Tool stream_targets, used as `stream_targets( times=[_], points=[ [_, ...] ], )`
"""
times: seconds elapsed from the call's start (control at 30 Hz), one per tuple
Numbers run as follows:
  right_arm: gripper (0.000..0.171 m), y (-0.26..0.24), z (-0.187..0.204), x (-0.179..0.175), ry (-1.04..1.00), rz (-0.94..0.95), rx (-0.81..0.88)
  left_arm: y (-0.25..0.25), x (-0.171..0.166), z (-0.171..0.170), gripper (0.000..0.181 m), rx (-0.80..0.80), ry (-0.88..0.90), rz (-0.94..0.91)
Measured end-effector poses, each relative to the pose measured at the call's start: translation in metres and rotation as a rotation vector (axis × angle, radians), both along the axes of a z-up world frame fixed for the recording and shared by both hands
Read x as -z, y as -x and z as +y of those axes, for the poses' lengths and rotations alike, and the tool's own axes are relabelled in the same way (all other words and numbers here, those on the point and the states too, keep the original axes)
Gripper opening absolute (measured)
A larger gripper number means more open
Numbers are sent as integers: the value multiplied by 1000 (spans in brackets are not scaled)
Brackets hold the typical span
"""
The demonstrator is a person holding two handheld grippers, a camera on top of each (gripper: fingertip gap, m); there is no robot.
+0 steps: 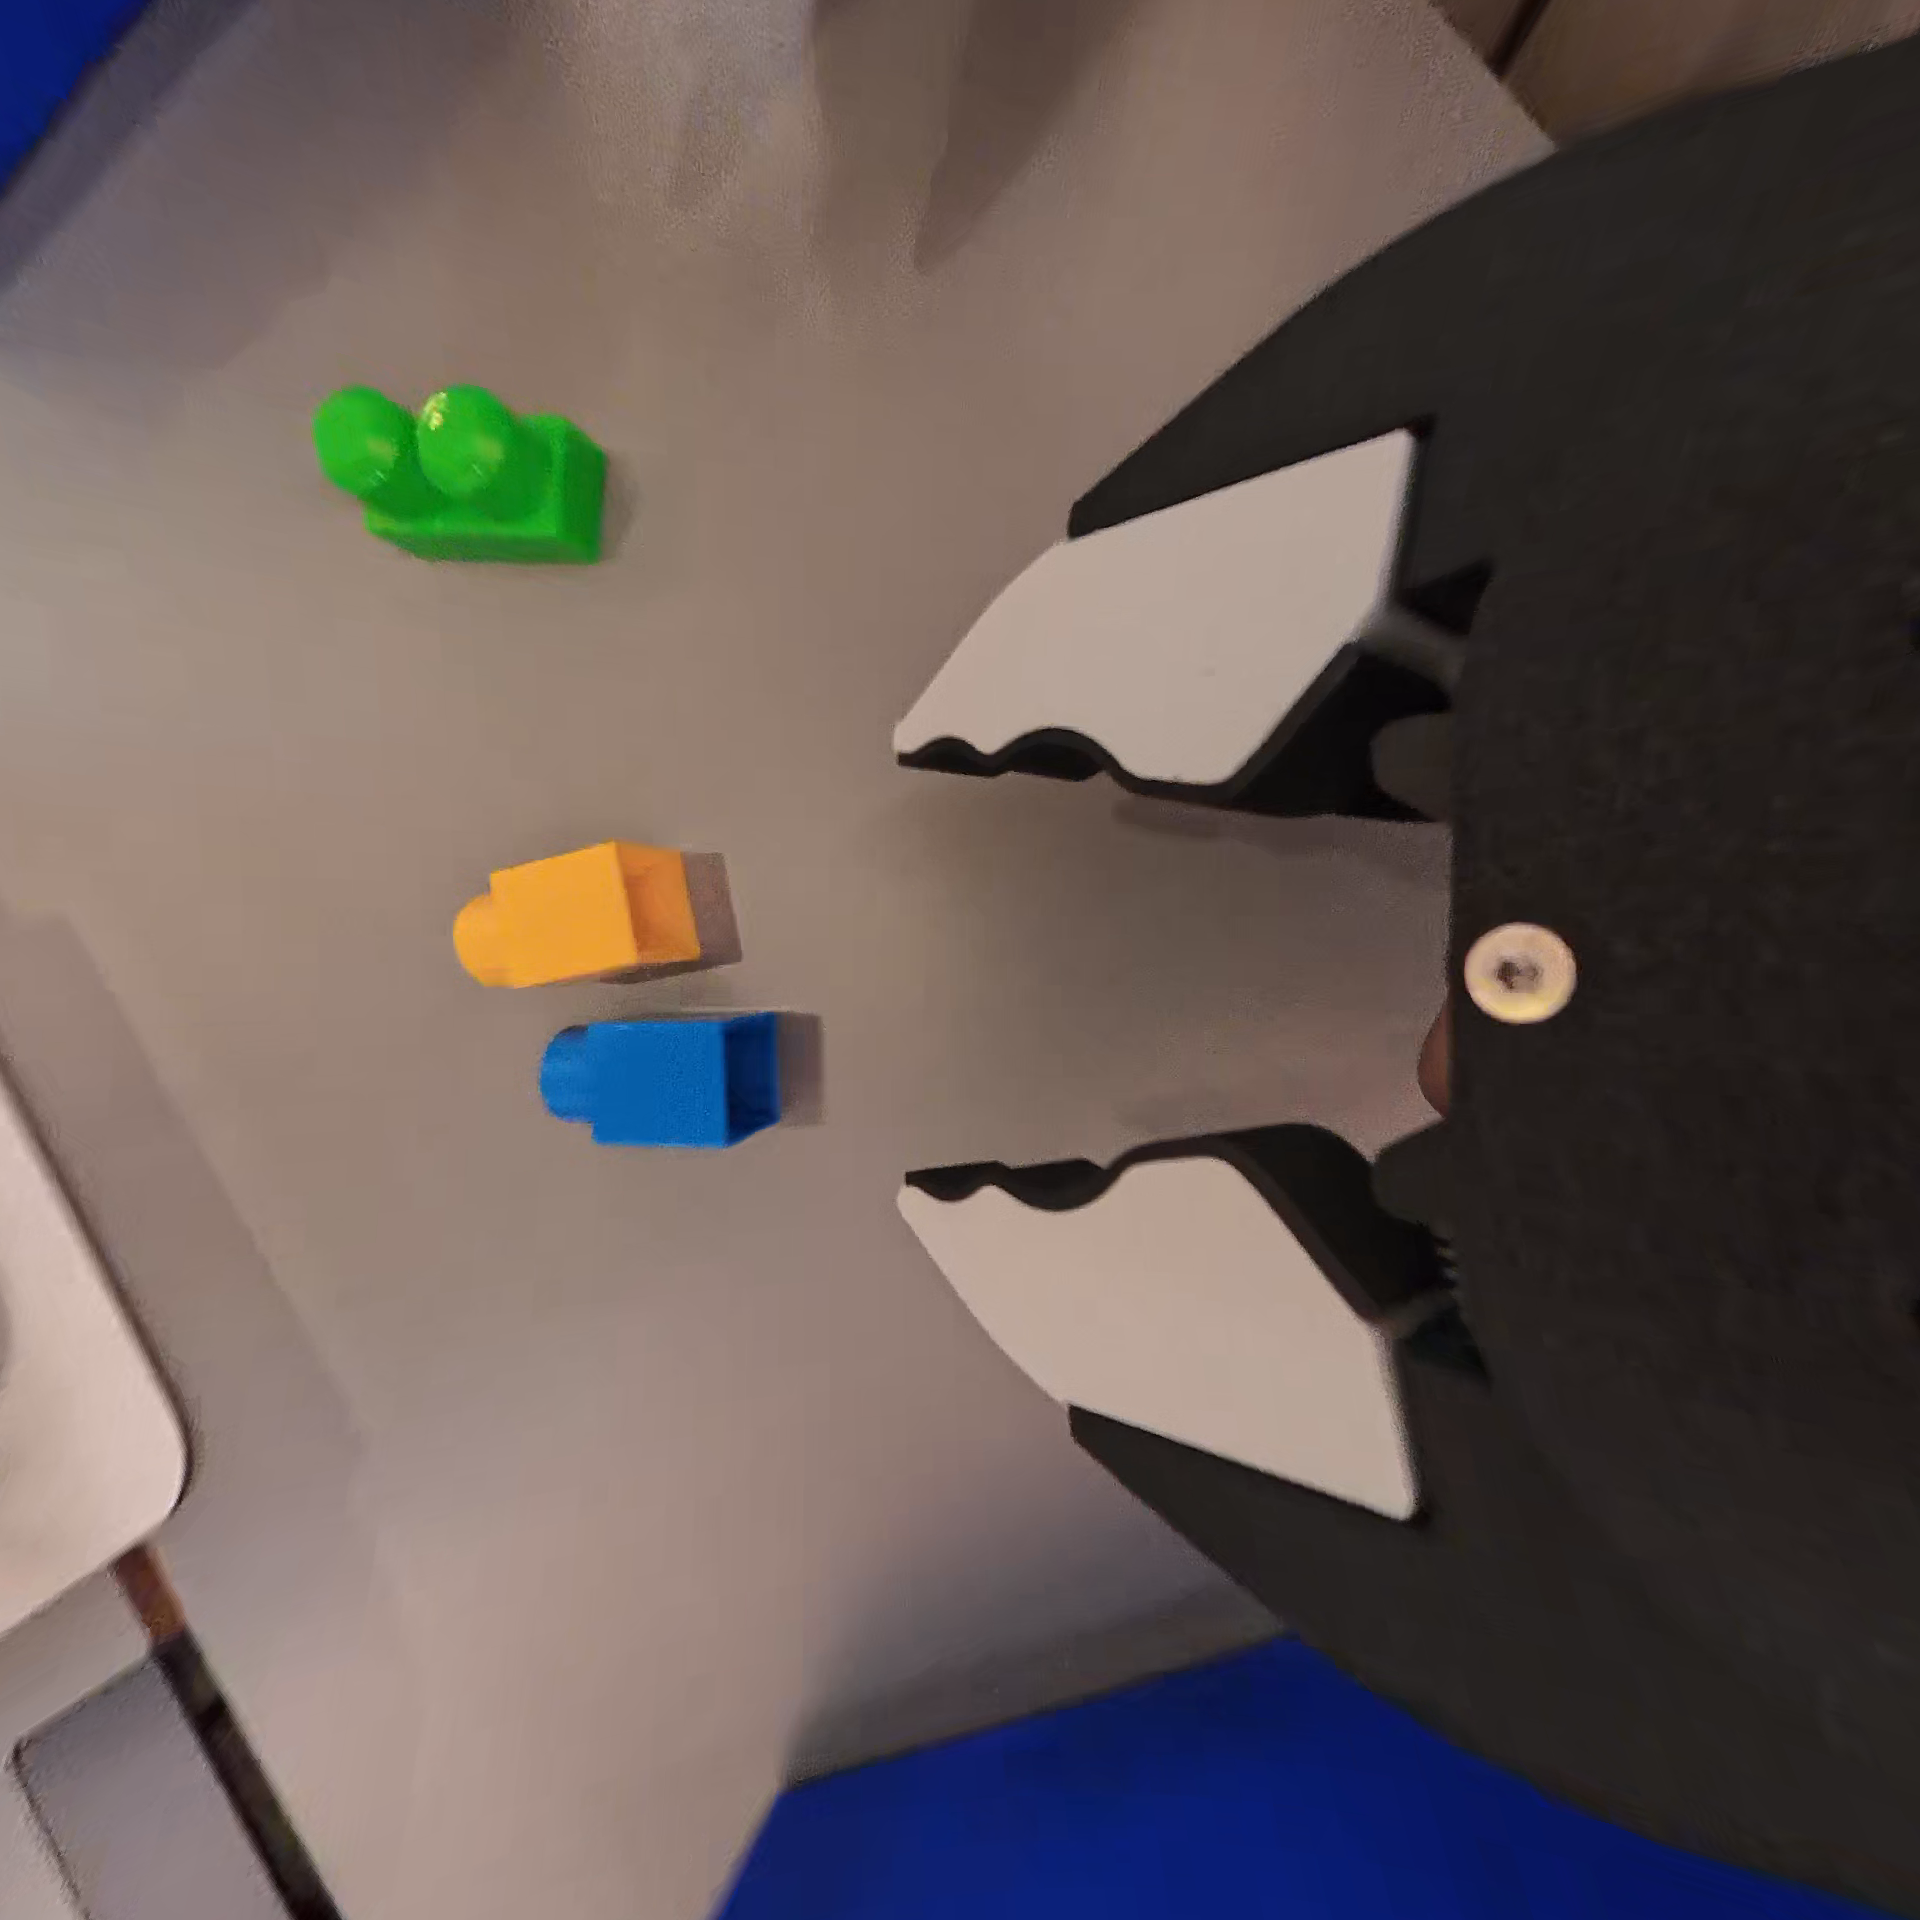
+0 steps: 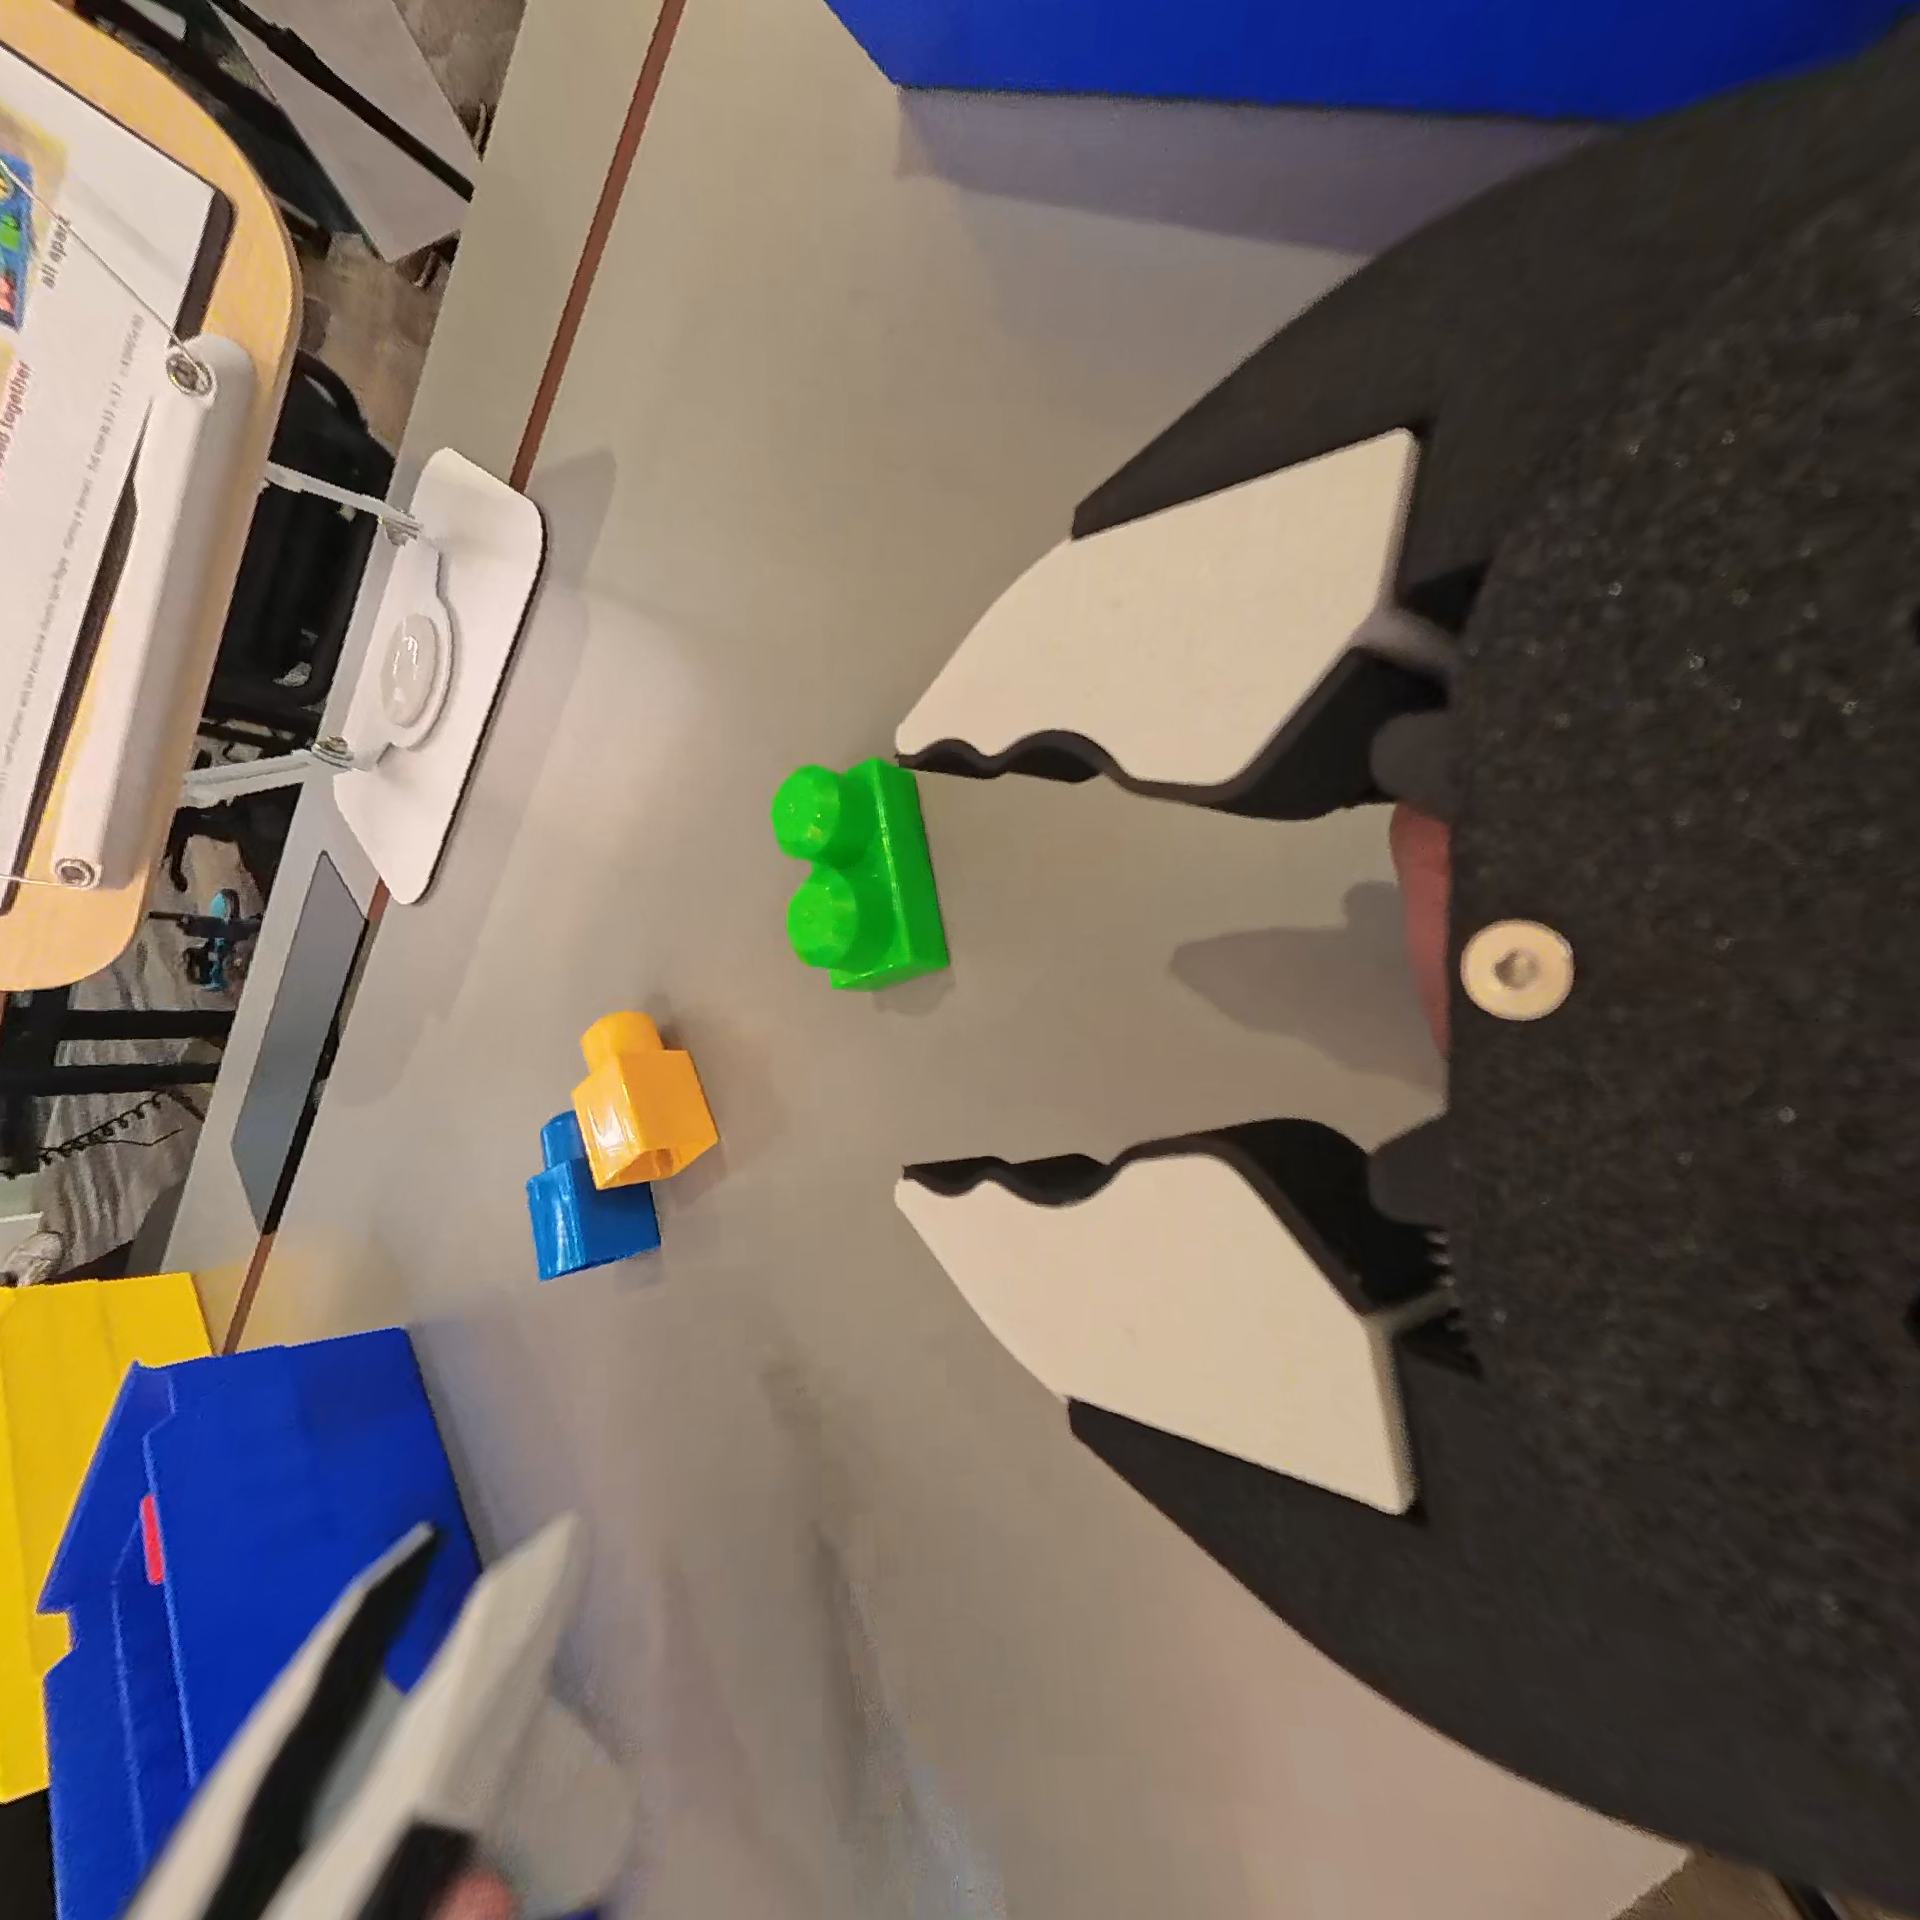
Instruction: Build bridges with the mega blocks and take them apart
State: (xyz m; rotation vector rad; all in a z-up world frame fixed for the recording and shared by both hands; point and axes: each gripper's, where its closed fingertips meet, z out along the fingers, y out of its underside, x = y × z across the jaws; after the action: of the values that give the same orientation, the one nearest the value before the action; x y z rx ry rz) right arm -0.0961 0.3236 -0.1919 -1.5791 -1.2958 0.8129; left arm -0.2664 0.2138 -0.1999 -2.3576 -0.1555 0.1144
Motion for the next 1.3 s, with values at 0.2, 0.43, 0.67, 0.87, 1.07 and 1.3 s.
stream_targets(
  times=[0.2,0.43,0.67,0.87,1.07,1.3],
  points=[
    [70,-10,5,-4,0,15,-18,37,13,58,63,148,337,-118],
    [70,-18,17,-10,13,47,-21,47,41,66,68,128,664,-180],
    [68,-23,21,-8,43,63,-25,52,57,78,52,59,716,-196],
    [68,-27,20,-13,40,73,-25,61,74,85,36,59,781,-85],
    [67,-28,20,-13,39,72,-22,59,72,83,36,119,738,-15],
    [67,-27,20,-12,27,65,-17,37,18,88,36,128,159,-8]
  ],
)
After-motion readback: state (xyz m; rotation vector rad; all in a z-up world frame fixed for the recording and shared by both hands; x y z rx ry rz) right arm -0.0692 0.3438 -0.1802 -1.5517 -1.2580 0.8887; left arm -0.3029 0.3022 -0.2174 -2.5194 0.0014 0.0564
